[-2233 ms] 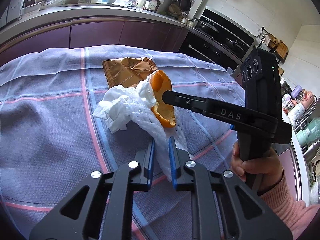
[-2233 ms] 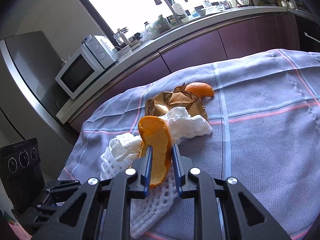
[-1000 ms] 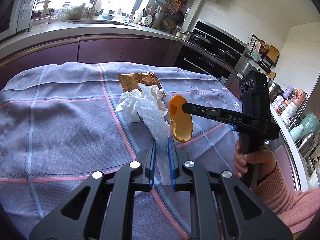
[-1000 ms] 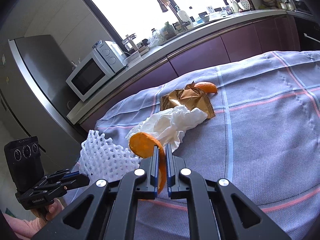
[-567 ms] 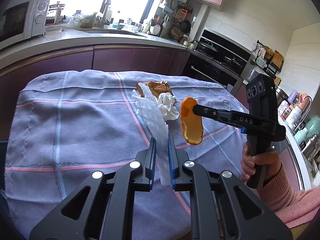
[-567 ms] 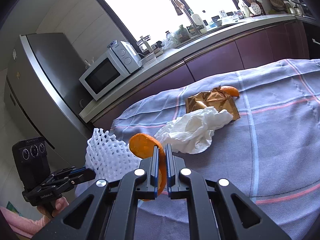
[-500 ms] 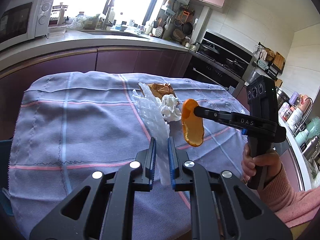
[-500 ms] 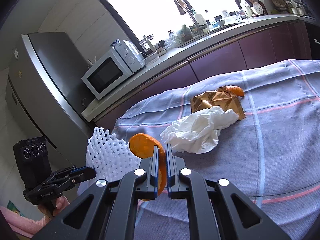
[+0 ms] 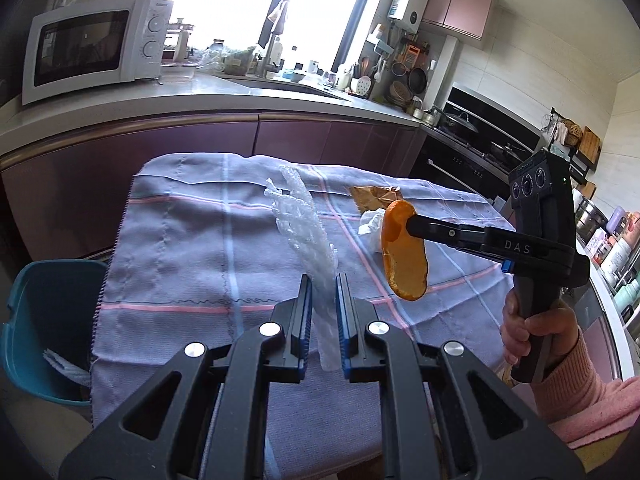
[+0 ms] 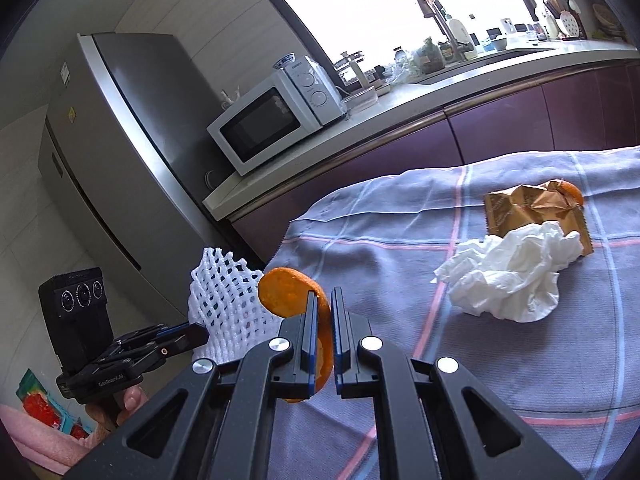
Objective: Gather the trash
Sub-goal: 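Carry the net and peel to the teal bin and open both tools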
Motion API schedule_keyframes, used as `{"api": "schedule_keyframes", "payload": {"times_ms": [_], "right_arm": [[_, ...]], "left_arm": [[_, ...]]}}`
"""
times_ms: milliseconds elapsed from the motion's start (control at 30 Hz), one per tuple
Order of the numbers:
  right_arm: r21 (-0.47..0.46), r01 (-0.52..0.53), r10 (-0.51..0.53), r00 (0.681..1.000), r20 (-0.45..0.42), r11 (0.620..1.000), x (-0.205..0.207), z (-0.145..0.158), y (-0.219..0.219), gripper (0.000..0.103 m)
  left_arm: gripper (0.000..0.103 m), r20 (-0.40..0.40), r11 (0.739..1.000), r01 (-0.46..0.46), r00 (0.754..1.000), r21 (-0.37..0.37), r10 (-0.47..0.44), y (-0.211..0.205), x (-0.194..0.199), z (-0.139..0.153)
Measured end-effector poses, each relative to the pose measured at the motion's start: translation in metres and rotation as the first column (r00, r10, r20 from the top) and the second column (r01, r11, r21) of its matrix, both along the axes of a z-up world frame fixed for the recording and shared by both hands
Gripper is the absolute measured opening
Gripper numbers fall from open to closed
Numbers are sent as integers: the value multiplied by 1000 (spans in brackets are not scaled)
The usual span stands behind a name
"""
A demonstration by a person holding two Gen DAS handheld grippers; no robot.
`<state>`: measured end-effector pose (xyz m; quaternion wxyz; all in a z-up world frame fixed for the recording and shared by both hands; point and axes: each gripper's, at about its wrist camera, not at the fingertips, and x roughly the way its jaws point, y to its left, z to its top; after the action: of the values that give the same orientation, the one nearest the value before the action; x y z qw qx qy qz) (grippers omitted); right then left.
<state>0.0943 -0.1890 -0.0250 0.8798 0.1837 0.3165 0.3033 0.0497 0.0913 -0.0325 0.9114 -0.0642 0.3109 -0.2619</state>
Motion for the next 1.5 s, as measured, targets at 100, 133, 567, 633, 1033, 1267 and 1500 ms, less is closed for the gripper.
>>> {"api": "schedule_keyframes", "payload": {"times_ms": [100,133,567,633,1033,1267,1500], "right_arm": [[-2,-30,30,1000,-2,1000,3,1,14,6],[-2,-41,41,999,-3,999,4,1,19,6],[-10,-146,146,989,-10,989,19,3,75,6],[-13,-160,160,987,-12,987,22,4,84,6],[-16,-235,235,972,-19,972,33,6,129,6],[-17,-276,276,961,-26,961,39,7,154,6],[-18,-312,311,950,-31,950,44,8,177,6]], "left_arm": [[12,5,999,-36,999,3,36,16,-4,2],[12,5,999,-45,999,3,45,21,-5,2],[12,20,986,-166,986,26,165,65,-14,12],[12,22,983,-183,983,27,182,73,-16,12],[12,35,959,-281,959,23,280,112,-18,17],[12,32,945,-325,945,25,324,132,-20,15],[12,33,932,-360,933,32,359,147,-19,15]]}}
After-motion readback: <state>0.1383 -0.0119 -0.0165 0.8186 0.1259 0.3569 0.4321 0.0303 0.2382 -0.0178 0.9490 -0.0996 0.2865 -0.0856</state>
